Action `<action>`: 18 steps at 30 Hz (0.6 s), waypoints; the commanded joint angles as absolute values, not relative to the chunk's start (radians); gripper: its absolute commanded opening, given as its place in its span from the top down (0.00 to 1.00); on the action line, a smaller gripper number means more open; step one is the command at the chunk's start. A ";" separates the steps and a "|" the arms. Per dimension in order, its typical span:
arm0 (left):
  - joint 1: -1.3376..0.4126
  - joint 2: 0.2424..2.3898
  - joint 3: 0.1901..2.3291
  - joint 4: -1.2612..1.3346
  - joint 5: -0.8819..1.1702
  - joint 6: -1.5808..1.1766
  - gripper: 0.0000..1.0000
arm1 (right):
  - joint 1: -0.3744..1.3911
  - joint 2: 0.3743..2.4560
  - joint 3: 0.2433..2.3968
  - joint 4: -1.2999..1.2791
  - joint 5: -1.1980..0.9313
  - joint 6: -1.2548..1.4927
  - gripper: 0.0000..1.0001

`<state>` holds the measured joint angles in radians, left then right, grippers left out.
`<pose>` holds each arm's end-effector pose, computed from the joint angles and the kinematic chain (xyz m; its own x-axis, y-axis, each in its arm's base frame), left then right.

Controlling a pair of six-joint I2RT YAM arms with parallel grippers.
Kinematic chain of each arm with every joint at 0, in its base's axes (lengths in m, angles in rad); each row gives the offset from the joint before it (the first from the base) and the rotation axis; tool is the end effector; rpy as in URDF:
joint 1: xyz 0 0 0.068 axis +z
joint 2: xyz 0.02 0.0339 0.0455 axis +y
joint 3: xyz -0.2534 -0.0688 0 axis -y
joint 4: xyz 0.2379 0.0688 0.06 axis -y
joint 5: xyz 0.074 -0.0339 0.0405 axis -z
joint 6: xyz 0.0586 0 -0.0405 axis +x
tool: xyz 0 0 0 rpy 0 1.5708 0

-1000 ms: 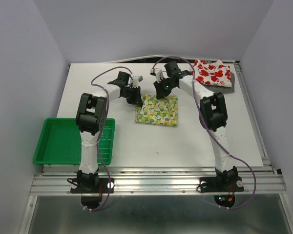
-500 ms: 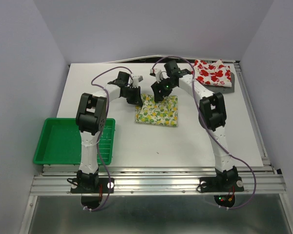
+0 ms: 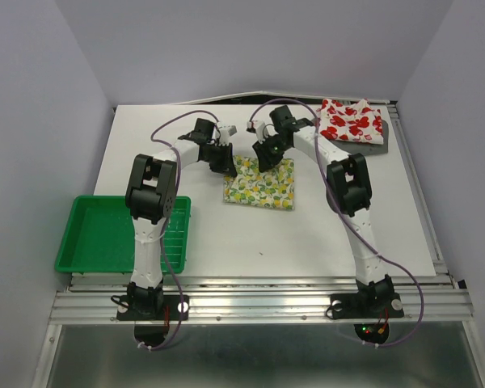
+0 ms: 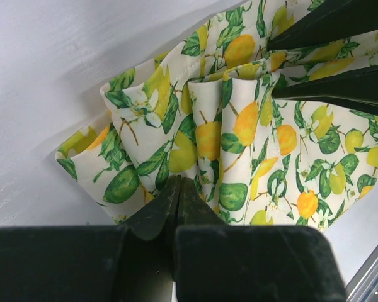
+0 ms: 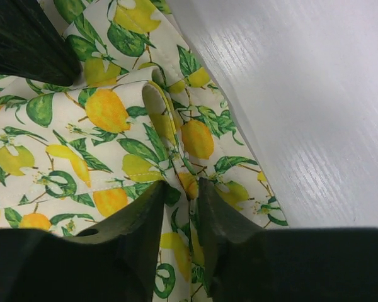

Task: Fold and stack the skirts
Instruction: Fold the skirt

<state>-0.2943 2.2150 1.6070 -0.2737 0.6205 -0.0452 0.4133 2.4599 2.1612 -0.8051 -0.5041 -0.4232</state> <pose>0.4486 -0.1716 0.1356 -0.7645 0.1933 -0.6149 0.5558 0.6808 -0.4770 0.4632 0.2341 0.1486 -0.5194 -0.6204 -0.5876 -0.8381 0.5042 0.2084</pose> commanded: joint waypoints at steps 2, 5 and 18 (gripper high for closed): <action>-0.287 2.267 1.618 -0.321 0.548 -0.006 0.97 | 0.425 2.395 2.157 -0.792 -0.509 -0.425 0.72; -0.288 2.272 1.624 -0.324 0.548 -0.006 0.97 | 0.425 2.384 2.175 -0.795 -0.511 -0.423 0.90; -0.288 2.286 1.632 -0.334 0.543 0.028 0.97 | 0.425 2.370 2.240 -0.703 -0.459 -0.445 0.99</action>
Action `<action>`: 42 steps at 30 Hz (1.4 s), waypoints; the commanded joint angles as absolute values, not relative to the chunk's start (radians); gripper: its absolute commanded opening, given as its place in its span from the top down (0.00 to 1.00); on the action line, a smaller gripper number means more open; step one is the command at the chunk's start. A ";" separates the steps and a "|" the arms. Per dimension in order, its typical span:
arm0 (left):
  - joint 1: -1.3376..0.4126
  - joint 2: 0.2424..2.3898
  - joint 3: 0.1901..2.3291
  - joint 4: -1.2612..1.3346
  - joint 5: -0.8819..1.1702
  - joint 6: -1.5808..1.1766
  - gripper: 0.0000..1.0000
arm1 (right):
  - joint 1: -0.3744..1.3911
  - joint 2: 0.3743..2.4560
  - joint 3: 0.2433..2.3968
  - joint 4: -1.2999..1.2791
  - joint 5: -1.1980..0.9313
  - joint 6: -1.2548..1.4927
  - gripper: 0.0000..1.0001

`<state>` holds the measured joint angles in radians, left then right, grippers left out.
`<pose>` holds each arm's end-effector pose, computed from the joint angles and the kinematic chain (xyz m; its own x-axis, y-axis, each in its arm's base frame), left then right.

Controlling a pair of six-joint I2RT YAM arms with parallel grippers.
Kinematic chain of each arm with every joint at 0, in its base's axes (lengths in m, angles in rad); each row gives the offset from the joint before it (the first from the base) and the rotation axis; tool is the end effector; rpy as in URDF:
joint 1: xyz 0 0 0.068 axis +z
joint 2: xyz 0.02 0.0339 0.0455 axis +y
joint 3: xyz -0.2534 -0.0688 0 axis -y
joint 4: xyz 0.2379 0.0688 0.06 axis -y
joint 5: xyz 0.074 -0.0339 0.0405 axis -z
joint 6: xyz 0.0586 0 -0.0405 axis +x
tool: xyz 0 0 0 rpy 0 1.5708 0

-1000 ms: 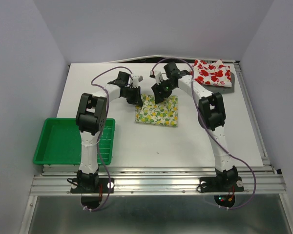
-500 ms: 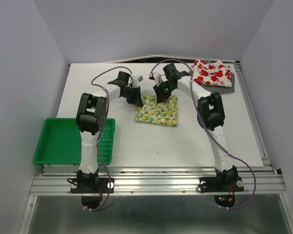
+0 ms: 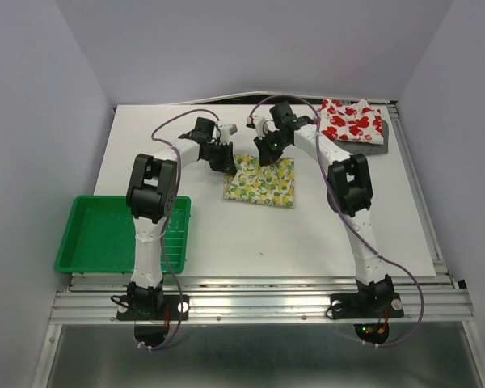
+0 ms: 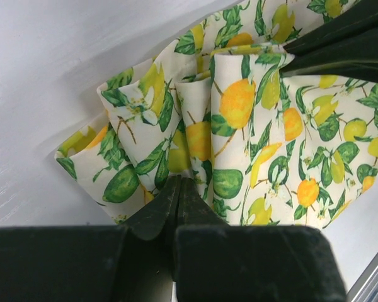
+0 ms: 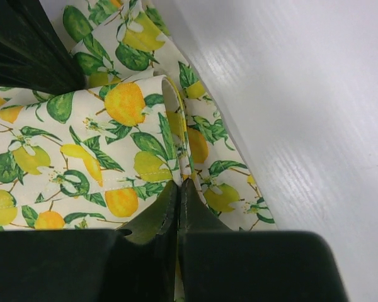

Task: Fold and stack the skirts
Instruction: Fold the skirt

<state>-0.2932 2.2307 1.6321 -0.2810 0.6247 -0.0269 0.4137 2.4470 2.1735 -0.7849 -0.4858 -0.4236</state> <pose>0.4526 -0.1725 0.1356 -0.7532 0.2046 -0.6251 0.5713 0.6745 -0.4676 0.4666 0.2348 0.1595 -0.4952 -0.6144 -0.6142 -0.8432 0.5102 0.1695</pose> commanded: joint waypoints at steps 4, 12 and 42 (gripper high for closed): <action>-0.288 2.292 1.635 -0.336 0.545 0.032 0.97 | 0.434 2.365 2.252 -0.667 -0.445 -0.457 0.99; -0.287 2.309 1.663 -0.353 0.543 0.043 0.97 | 0.454 2.367 2.212 -0.581 -0.456 -0.491 0.99; -0.253 1.833 1.358 -0.104 0.667 -0.110 0.95 | 0.472 2.511 2.031 -0.368 -0.344 -0.486 0.99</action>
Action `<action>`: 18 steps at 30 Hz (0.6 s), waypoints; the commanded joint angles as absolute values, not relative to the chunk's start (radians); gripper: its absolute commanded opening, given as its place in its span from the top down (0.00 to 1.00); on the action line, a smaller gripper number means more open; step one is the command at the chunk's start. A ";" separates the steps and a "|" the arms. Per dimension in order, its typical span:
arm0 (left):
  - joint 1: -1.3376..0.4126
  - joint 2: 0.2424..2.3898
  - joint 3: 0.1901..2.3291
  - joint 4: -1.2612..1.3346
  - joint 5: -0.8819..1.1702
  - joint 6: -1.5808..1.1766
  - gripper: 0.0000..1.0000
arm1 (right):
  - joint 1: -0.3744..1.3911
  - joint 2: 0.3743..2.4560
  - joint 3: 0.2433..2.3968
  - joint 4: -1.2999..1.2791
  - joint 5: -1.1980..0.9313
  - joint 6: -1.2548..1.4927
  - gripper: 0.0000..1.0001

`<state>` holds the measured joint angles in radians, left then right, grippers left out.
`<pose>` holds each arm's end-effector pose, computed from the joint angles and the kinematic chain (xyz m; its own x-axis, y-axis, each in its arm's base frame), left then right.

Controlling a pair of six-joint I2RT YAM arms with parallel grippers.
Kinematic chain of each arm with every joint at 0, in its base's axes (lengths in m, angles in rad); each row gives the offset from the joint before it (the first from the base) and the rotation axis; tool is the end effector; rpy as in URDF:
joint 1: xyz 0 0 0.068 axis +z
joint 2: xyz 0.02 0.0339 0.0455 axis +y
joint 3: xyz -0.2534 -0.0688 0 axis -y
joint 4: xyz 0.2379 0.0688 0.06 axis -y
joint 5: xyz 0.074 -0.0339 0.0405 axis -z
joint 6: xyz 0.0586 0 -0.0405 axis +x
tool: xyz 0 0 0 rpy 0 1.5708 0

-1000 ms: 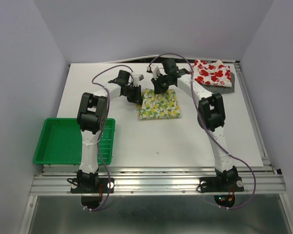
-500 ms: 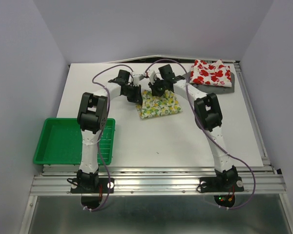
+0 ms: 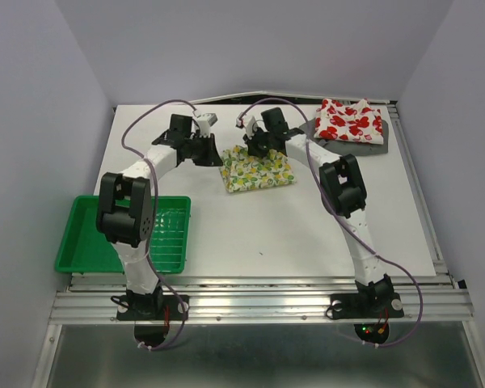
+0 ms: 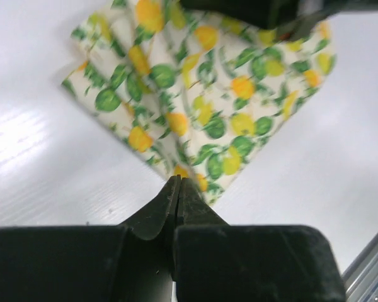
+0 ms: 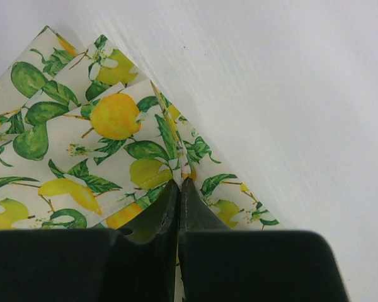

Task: Fold and stack the skirts
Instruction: Fold the skirt

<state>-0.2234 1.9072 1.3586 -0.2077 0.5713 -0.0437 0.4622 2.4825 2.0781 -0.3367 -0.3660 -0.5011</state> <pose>0.4100 -0.1256 0.1952 -0.6934 0.1199 -0.7105 0.5401 0.7391 -0.4025 0.4897 0.2674 0.1433 -0.2164 -0.6090 -0.7631 -0.8627 0.4852 -0.1425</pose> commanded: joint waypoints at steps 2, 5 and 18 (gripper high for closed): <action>-0.261 1.851 1.362 -0.062 0.686 -0.150 0.94 | 0.482 2.508 2.031 -0.368 -0.338 -0.477 0.98; -0.276 1.919 1.399 -0.019 0.704 -0.208 0.94 | 0.482 2.508 2.043 -0.377 -0.331 -0.443 0.96; -0.276 2.206 1.532 0.015 0.575 -0.354 0.97 | 0.482 2.479 2.144 -0.476 -0.247 -0.203 0.35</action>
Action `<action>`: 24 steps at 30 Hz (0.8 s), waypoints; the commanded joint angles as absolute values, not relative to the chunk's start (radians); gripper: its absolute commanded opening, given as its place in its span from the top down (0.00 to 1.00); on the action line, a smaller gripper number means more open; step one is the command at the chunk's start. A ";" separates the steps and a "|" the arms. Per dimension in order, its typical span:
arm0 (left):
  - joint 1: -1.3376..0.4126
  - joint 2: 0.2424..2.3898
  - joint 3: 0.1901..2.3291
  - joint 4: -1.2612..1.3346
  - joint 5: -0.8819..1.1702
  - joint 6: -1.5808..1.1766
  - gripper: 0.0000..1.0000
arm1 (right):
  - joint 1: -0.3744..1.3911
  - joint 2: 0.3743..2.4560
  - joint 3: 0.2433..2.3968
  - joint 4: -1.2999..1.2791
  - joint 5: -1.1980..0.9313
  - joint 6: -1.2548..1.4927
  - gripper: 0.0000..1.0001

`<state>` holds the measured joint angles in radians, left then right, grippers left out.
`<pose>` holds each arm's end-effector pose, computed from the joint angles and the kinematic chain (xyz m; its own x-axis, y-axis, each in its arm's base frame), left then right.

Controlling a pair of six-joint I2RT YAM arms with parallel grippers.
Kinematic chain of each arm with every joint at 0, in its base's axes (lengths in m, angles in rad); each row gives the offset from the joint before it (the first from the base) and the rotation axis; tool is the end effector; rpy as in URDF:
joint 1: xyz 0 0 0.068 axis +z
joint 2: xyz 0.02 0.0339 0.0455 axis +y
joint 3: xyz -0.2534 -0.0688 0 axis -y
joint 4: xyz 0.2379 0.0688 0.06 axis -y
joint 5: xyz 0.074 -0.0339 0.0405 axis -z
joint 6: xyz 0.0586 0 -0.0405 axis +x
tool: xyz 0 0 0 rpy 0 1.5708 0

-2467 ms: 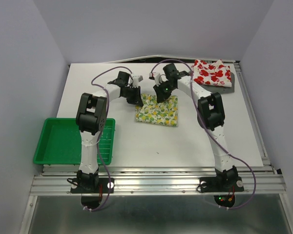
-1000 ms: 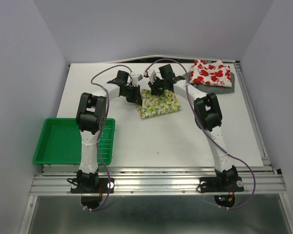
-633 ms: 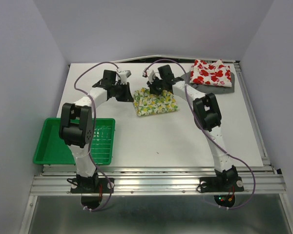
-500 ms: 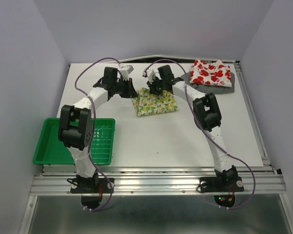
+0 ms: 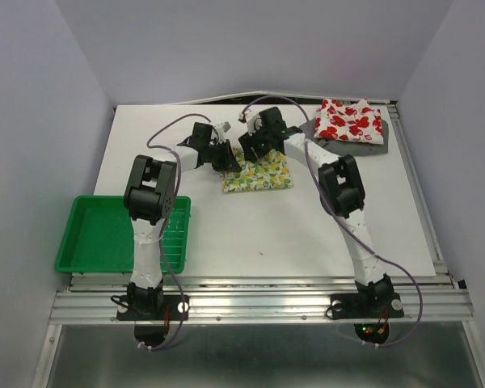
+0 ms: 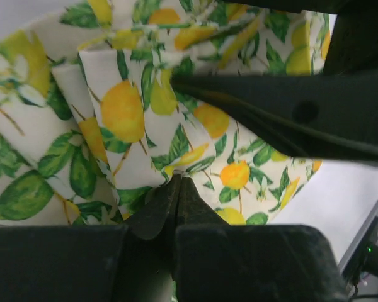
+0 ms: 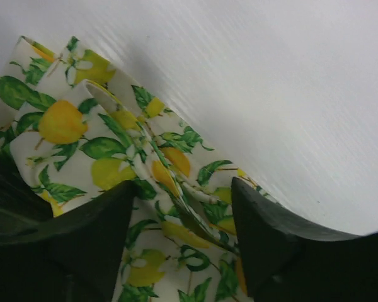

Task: Fold and stack the skirts
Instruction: Fold the skirt

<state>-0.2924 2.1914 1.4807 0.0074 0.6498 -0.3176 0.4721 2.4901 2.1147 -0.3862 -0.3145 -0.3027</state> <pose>0.4483 -0.1720 0.1319 -0.7980 -0.0194 -0.6024 0.4444 0.6561 -0.6099 0.4894 0.2702 0.1462 -0.3983 -0.5217 -0.7545 -0.7863 0.6177 -0.0120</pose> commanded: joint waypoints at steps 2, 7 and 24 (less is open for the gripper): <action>-0.264 2.221 1.523 0.002 0.561 -0.367 0.97 | 0.471 2.441 2.173 -0.477 -0.193 -0.173 0.24; -0.255 2.206 1.494 -0.028 0.545 -0.339 0.97 | 0.416 2.343 2.181 -0.480 -0.192 -0.114 0.24; -0.238 2.207 1.500 -0.022 0.613 -0.348 0.97 | 0.373 2.175 1.743 -0.316 -0.723 0.172 0.57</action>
